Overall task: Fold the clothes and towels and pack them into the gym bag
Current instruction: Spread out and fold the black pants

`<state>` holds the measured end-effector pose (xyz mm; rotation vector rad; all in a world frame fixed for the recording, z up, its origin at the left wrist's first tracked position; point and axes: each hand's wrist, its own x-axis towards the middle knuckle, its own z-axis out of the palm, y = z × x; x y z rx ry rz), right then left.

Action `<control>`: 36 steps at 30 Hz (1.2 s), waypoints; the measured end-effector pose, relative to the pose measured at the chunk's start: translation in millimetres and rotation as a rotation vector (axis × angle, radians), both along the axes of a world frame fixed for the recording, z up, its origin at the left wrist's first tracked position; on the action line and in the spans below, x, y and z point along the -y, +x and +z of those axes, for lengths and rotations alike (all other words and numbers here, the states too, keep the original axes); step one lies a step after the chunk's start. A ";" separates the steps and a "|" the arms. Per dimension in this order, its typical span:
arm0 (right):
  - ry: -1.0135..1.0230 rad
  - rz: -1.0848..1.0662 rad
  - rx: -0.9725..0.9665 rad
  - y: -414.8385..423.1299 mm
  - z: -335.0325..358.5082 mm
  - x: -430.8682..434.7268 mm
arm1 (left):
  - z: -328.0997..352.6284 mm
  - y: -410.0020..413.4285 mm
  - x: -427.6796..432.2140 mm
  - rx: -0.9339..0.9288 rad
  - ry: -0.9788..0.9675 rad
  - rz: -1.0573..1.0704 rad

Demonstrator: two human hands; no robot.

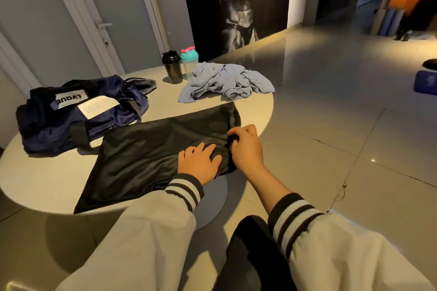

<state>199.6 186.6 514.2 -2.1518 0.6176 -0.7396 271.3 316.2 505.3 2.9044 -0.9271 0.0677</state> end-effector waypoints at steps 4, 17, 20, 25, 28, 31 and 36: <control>-0.098 0.129 0.051 9.0 5.3 -14.5 | -6.5 7.1 7.8 -0.182 -0.175 -0.042; -0.293 0.252 -0.025 84.2 48.5 -99.1 | 7.4 26.2 -123.5 -0.386 -0.841 0.272; -0.401 0.511 0.058 102.6 54.1 -151.4 | 24.5 27.0 -153.9 -0.500 -1.537 0.425; -0.373 1.047 -0.150 96.0 38.9 -204.6 | 20.9 46.9 -224.8 -0.230 -0.979 0.708; -0.404 0.775 -0.072 88.6 20.4 -195.7 | 5.3 43.9 -234.3 -0.235 -0.703 0.574; -0.487 0.603 -0.191 80.5 8.1 -177.7 | 1.0 35.1 -225.6 -0.139 -0.499 0.488; -0.532 0.544 -0.328 80.5 0.0 -148.0 | -1.9 35.2 -197.2 -0.078 -0.365 0.390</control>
